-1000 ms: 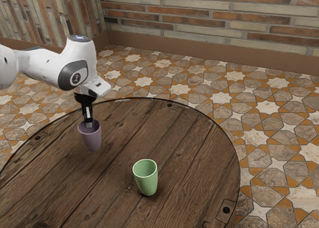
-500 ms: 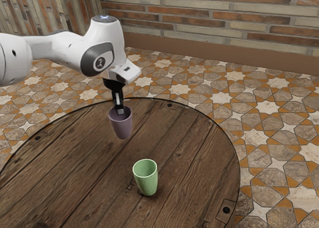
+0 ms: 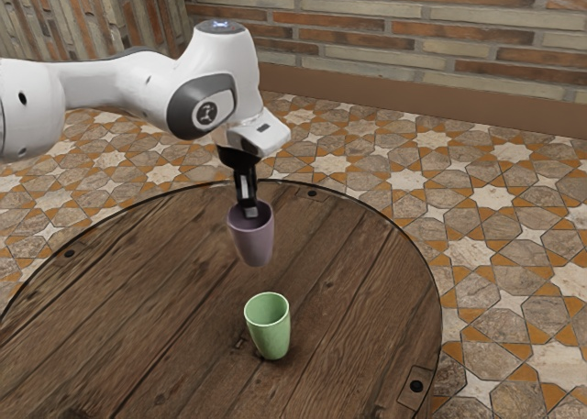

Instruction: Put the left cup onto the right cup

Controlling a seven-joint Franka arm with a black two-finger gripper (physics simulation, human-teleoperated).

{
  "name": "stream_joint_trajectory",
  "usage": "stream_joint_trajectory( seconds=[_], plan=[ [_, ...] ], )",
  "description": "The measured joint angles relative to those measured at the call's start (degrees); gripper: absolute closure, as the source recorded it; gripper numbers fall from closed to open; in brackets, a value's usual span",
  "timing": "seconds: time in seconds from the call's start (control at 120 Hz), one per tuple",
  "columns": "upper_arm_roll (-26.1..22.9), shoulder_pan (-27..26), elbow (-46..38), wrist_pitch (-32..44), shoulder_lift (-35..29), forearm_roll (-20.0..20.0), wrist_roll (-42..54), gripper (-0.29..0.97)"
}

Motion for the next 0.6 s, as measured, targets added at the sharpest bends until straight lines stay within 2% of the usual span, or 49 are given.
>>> stream_joint_trajectory(
  seconds=[0.6],
  plan=[
    [-0.1, -6.6, -0.5, -4.2, -0.9, 0.4, -3.8, 0.78]
  ],
)
